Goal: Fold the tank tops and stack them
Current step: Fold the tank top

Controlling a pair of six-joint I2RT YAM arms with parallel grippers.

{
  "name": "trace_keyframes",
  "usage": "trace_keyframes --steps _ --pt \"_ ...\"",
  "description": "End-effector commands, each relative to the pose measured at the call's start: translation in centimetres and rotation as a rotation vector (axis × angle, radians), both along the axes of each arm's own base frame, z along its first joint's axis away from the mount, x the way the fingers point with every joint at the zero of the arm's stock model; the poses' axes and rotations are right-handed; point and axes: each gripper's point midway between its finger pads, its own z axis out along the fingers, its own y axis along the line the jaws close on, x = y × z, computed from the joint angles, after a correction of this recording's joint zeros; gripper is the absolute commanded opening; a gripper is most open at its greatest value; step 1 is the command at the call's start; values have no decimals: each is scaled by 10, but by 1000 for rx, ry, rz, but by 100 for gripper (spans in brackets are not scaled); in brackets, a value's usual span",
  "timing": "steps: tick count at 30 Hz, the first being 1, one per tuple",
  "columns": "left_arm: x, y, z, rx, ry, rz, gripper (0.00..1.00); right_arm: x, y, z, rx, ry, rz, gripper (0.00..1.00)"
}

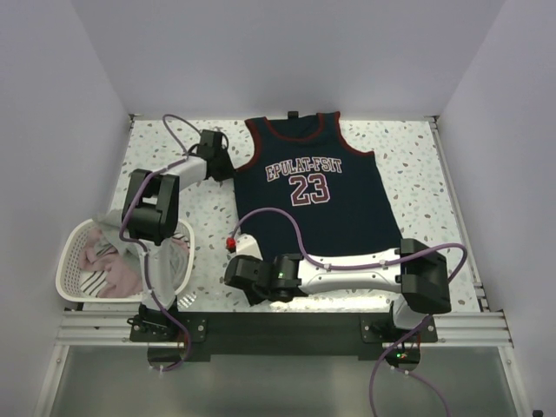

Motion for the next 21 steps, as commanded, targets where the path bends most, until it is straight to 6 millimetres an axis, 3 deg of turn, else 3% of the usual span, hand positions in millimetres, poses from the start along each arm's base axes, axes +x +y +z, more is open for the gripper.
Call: trace_keyframes --steps 1,6,10,14,17,21 --pt "10 14 20 71 -45 61 0 -9 11 20 85 32 24 0" --pt "14 44 51 144 -93 159 0 -24 43 20 125 83 84 0" --pt "15 75 61 175 -83 233 0 -36 73 16 151 123 134 0" --pt "16 88 64 208 -69 245 0 -40 94 18 173 148 160 0" --pt "18 86 74 201 -93 231 0 -34 95 27 187 127 150 0" --pt "23 75 86 167 -117 208 0 -16 79 36 198 109 107 0"
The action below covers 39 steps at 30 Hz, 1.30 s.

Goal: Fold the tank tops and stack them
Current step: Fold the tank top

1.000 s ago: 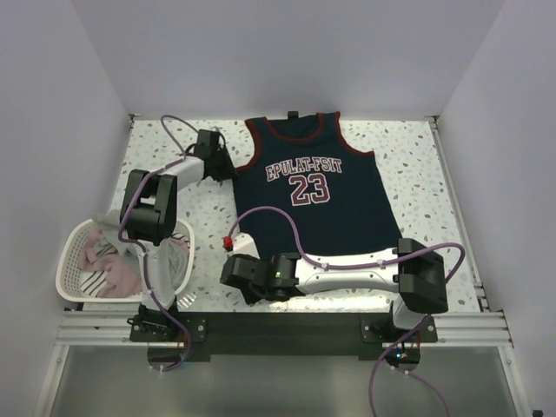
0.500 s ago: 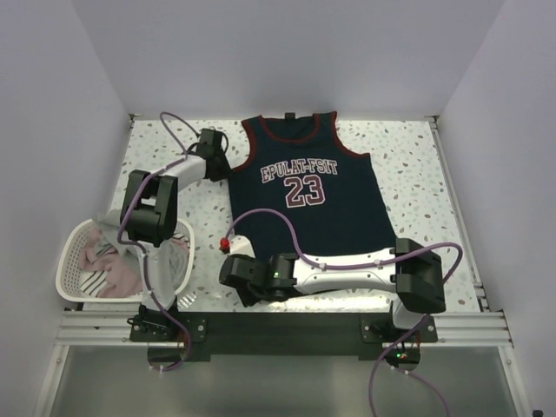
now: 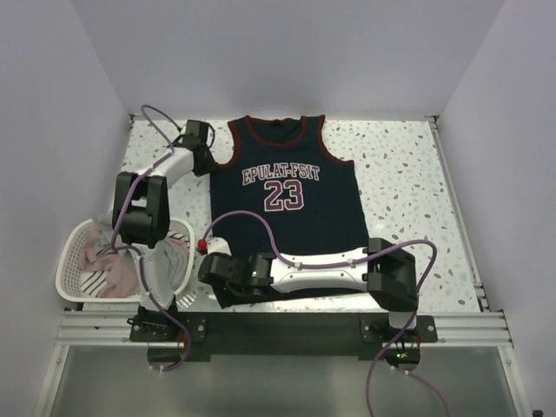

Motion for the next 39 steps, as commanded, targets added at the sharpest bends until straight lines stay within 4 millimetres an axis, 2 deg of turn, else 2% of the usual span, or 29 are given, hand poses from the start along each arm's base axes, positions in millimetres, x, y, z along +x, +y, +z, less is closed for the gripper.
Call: trace_keyframes --steps 1,3,4,5,8,15,20,22,23,25,36,39 --pt "29 -9 66 -4 -168 -15 0 8 -3 41 98 -1 -5 0" --pt "31 -24 67 -3 -167 -38 0 18 -18 34 80 -2 -36 0" --pt "33 -29 72 -5 -174 -47 0 22 -22 41 99 -10 -49 0" --pt "35 -34 68 -1 -168 -53 0 27 -33 31 75 -9 -67 0" --pt "38 -55 67 -5 -170 -75 0 34 -52 27 70 -9 -109 0" --pt "40 -107 62 -27 -171 -137 0 39 -93 11 39 -18 -202 0" --pt "41 -135 59 -39 -175 -177 0 39 -122 -4 13 -28 -267 0" --pt "40 -148 60 -45 -178 -193 0 43 -130 -1 22 -41 -303 0" --pt "39 -151 57 -46 -173 -197 0 42 -137 -5 11 -41 -313 0" --pt "39 -161 59 -54 -180 -206 0 44 -142 -2 23 -50 -343 0" --pt "38 -199 59 -64 -190 -266 0 45 -164 -13 14 -58 -411 0" --pt "36 -205 54 -61 -176 -278 0 46 -168 -15 10 -60 -424 0"
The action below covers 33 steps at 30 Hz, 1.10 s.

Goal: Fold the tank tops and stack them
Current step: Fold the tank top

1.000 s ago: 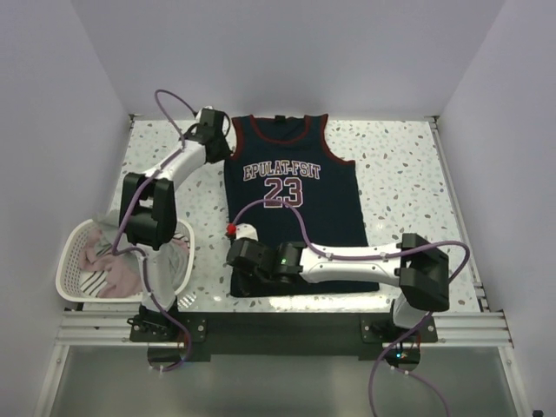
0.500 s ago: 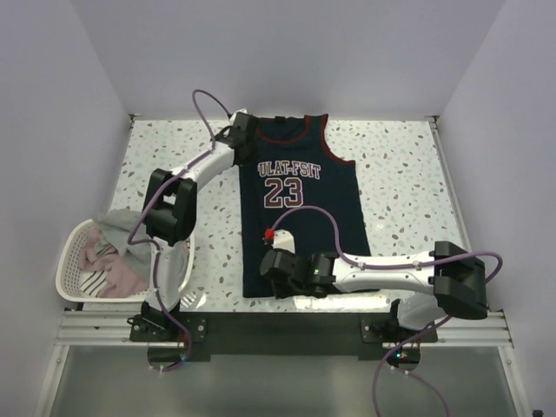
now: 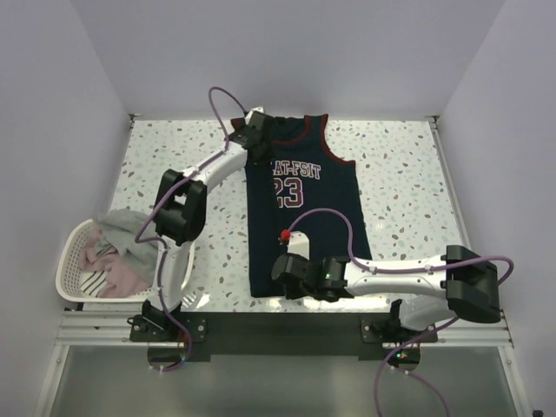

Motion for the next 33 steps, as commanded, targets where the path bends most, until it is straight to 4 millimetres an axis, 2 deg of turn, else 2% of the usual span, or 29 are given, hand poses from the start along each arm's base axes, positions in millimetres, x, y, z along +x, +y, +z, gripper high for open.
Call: trace_keyframes --steps 1,12,13,14,15,16,18,19,21,22,23,24,25,26,27,28,29,31,33 --pt "8 -10 7 -8 -29 9 0 8 -2 10 46 -36 -62 0" --pt "2 -28 -5 -9 -18 -40 0 4 -20 -6 21 -19 -99 0" --pt "2 -29 -5 -10 -17 -47 3 3 -21 -7 16 -19 -96 3" --pt "1 -29 -5 -10 -16 -52 10 4 -22 -6 13 -24 -101 11" --pt "2 -29 -3 -10 -23 -51 18 3 -26 -5 -4 -28 -103 20" --pt "3 -29 5 -15 -40 -52 33 4 -24 2 9 -35 -103 35" --pt "5 -28 18 -10 -75 -60 44 7 -31 9 -7 -61 -113 46" --pt "5 -28 33 -20 -103 -62 50 9 -31 21 17 -74 -119 51" --pt "5 -24 45 -17 -127 -54 54 15 -41 30 -6 -115 -143 52" --pt "5 -21 56 -21 -145 -49 55 18 -40 39 4 -134 -147 51" --pt "5 -17 61 -20 -152 -32 55 21 -41 44 1 -150 -138 50" --pt "1 -11 57 -15 -141 -17 55 24 -39 47 5 -168 -137 50" --pt "-1 -7 62 -24 -147 -4 52 26 -32 52 19 -180 -126 49" --pt "-1 0 58 -37 -133 23 49 27 -26 49 -2 -191 -91 48" --pt "-5 5 46 -39 -102 32 39 27 -15 49 2 -190 -66 46" --pt "-6 9 39 -61 -79 26 35 31 -3 58 7 -208 -37 41" --pt "-11 11 25 -64 -47 26 32 32 4 46 -38 -203 -15 37" --pt "-13 13 10 -77 -17 10 18 34 25 50 -26 -210 31 32" --pt "-16 15 -6 -78 9 -2 13 35 40 34 -52 -204 66 29"
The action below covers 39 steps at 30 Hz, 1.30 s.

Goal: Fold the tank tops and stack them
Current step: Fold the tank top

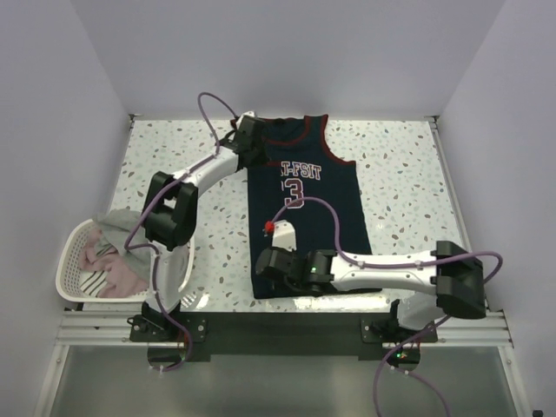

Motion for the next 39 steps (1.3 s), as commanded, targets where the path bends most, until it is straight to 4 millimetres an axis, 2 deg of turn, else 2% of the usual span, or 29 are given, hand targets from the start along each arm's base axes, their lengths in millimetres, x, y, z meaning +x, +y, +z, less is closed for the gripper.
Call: trace_keyframes --steps 1,5,6,9,14,17,18,19,22,23,24,27,29,31,33,34,35,36,37,38,39 --pt "-2 6 -23 -36 38 -11 11 7 35 -4 -8 -37 92 27" --pt "-6 24 -59 -8 121 16 8 -2 63 -31 -3 19 171 22" --pt "-7 29 -71 2 146 25 7 -5 64 -47 -23 44 183 21" --pt "-10 45 -92 32 197 62 6 -17 78 -65 -9 92 224 20" --pt "-8 80 -105 68 238 141 6 -33 109 -75 31 129 303 20" --pt "-2 101 -100 77 227 170 8 -33 131 -72 71 133 335 21" --pt "0 106 -97 79 223 173 9 -33 144 -63 101 128 352 21" --pt "5 115 -92 90 210 180 10 -32 149 -67 93 126 365 21" --pt "12 131 -83 112 197 189 15 -33 176 -51 146 116 410 21" --pt "17 134 -77 117 186 179 17 -31 182 -49 156 110 419 22" --pt "21 135 -73 109 175 165 22 -29 192 -39 185 96 432 22" --pt "34 136 -55 123 157 112 31 -21 199 -22 212 51 469 26" --pt "43 131 -36 122 117 69 35 -16 198 -9 240 36 490 30" --pt "48 125 -12 90 70 44 42 -5 187 16 277 6 480 39" --pt "50 119 15 69 15 26 47 11 167 26 267 -11 447 48" --pt "49 118 25 60 -2 25 48 18 156 54 297 -51 429 51" --pt "47 115 32 54 -17 17 51 28 139 57 253 -67 384 53" --pt "45 112 51 45 -51 13 52 48 120 63 236 -83 327 53" --pt "40 105 55 44 -58 1 53 59 103 81 253 -99 278 53" --pt "36 102 71 37 -85 -2 54 69 85 83 242 -84 236 53" --pt "32 97 77 29 -93 -6 54 103 52 75 229 -69 130 52"
